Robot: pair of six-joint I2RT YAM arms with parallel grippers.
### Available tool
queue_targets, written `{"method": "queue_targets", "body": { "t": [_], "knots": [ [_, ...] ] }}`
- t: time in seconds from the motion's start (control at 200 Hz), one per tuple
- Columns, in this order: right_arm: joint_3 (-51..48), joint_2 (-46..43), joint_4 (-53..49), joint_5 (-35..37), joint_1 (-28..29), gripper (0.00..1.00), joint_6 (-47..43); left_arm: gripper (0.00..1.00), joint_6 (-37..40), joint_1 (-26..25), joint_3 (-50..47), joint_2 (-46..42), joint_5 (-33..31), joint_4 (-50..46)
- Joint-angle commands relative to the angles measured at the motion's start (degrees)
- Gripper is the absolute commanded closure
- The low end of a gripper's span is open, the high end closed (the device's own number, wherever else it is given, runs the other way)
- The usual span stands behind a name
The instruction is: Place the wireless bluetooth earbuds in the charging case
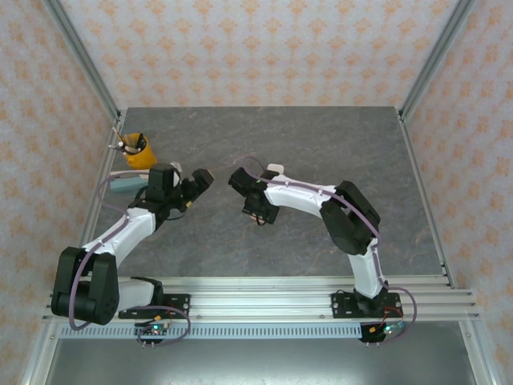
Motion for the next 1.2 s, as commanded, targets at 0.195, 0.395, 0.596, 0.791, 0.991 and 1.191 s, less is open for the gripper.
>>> {"method": "queue_targets", "body": {
  "t": [0.195, 0.395, 0.596, 0.791, 0.991, 1.191],
  "knots": [
    [6.5, 1.0, 1.3, 1.1, -1.3, 0.47, 6.3, 0.0, -4.0, -4.3, -12.3, -2.2, 1.8, 18.3],
    [5.5, 0.9, 5.2, -2.9, -3.3, 0.47, 10.0, 0.02, -3.2, -8.7, -15.9, -1.0, 0.2, 28.6],
    [3.2, -0.1, 9.1, -5.4, -5.2, 0.47, 13.1, 0.08, -2.3, -13.1, -15.7, 5.9, 0.4, 39.1],
    [1.2, -1.4, 11.4, -6.7, -6.3, 0.48, 14.7, 0.19, -2.1, -16.0, -14.3, 12.4, -0.7, 46.3],
    [0.4, -1.8, 12.0, -6.4, -6.6, 0.47, 14.6, 0.22, -2.6, -17.0, -14.4, 14.6, -4.3, 49.8],
    [4.5, -0.8, 7.0, -3.7, -6.6, 0.31, 9.9, 0.11, -1.9, -16.6, -13.3, 6.6, -13.2, 37.7]
  ]
}}
